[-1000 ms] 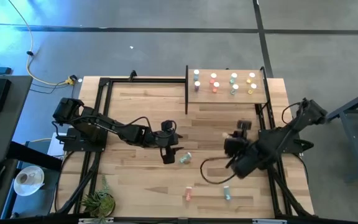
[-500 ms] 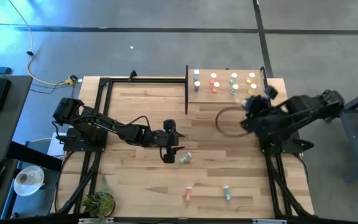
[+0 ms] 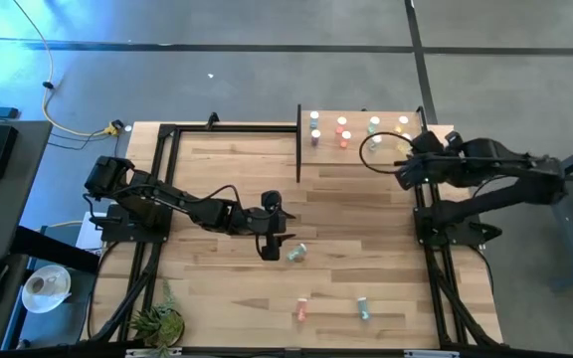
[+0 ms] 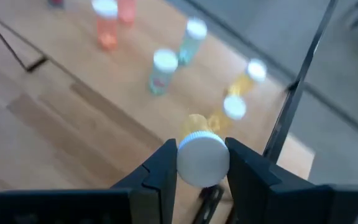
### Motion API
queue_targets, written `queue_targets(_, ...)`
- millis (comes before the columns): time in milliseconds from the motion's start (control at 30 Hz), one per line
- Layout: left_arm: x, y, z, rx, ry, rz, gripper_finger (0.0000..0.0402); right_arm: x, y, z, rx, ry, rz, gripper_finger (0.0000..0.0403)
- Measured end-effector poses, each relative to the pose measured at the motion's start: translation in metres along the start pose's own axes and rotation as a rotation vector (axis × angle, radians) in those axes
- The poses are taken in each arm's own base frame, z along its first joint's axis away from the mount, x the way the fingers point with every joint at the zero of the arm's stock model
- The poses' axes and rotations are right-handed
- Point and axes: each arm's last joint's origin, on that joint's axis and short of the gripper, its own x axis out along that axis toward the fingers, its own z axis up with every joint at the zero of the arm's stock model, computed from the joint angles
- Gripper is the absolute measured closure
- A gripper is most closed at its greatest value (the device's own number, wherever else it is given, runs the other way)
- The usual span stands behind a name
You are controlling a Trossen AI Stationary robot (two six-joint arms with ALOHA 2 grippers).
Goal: Pick and place medicine bottles onto shelf by color
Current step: Put the yellow pill bottle on the shelf aligned with the yellow pill bottle
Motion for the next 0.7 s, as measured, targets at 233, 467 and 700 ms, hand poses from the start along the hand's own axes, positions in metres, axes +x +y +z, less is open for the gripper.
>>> queue_targets(233,0.000,0.000,0.000,-0.001,0.000,0.001,0.0185,0.014,-0.007,0.004,0.089,0.140,-0.010,0.0299)
queue_targets(467,0.000,0.000,0.000,-0.007,0.000,0.001,0.0186,0.029,-0.008,0.012,0.107,0.239,-0.037,0.0299)
queue_targets(700,0.000,0.000,0.000,-0.008,0.000,0.001,0.0186,0.049,-0.006,0.021,0.081,0.341,-0.062,0.0299)
